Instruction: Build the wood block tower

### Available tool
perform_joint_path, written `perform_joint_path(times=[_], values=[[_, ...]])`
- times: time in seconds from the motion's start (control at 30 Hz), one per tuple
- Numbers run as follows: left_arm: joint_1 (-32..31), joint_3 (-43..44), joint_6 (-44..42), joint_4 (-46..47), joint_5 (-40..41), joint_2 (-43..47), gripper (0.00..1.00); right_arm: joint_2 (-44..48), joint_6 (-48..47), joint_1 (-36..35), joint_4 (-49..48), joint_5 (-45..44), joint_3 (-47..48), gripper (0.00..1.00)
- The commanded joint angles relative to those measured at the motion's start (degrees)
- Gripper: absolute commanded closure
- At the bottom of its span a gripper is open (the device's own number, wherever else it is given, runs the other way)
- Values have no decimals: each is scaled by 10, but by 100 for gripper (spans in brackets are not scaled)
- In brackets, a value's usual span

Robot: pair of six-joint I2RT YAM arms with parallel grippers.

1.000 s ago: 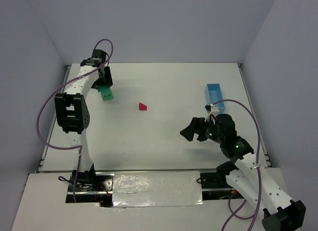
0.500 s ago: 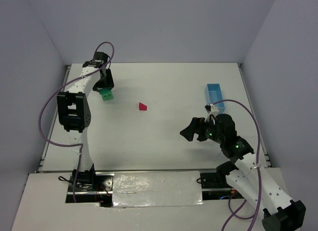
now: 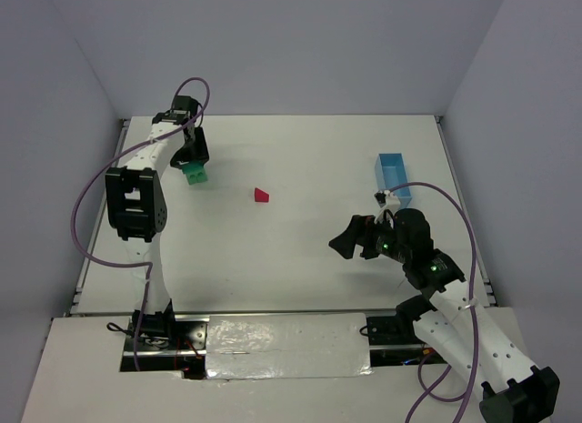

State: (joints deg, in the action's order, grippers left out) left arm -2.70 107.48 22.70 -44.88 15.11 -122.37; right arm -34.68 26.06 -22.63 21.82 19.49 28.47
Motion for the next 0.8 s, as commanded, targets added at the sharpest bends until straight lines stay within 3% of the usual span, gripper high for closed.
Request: perform_joint_path(times=[0.0, 0.77], values=[[2, 19, 7, 0, 5, 2, 40, 2, -7, -1, -23, 7, -6, 0], [2, 42, 24, -6, 2, -11, 37, 0, -8, -1, -24, 10, -8, 0]])
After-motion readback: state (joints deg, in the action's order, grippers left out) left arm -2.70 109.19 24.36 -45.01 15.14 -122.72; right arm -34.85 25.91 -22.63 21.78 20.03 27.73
